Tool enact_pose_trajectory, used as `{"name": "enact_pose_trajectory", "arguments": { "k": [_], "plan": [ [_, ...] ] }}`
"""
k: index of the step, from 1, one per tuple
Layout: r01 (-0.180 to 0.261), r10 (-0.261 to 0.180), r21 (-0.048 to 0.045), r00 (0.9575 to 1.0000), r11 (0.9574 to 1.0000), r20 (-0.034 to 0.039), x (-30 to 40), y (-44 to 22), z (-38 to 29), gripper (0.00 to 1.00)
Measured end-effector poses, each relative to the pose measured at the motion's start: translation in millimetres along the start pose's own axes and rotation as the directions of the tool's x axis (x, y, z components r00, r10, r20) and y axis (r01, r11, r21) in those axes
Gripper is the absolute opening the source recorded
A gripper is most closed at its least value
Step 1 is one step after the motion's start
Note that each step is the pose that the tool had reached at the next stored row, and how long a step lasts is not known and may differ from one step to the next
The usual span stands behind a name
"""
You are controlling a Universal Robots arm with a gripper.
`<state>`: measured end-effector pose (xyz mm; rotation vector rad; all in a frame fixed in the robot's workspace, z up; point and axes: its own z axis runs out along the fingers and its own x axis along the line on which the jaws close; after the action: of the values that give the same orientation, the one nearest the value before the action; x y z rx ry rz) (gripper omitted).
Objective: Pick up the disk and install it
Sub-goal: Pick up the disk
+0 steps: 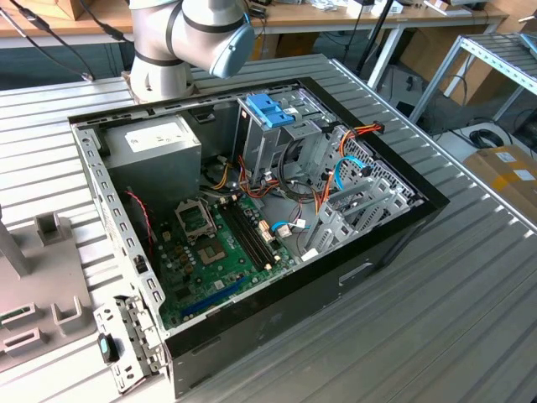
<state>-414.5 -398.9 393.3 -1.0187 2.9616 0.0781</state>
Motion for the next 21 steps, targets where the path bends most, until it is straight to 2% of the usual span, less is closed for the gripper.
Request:
{"name": "enact_pose_trajectory", "arguments": {
  "k": [13,21],
  "plan": [
    [0.066,-0.066,-0.0017,0.9978,0.9978,-0.0029,0.0,0.0,0.0,0.1],
    [0.102,-0.102,-0.0027,0.9948,0.9948,-0.0044,0.0,0.0,0.0,0.1]
  ]
}}
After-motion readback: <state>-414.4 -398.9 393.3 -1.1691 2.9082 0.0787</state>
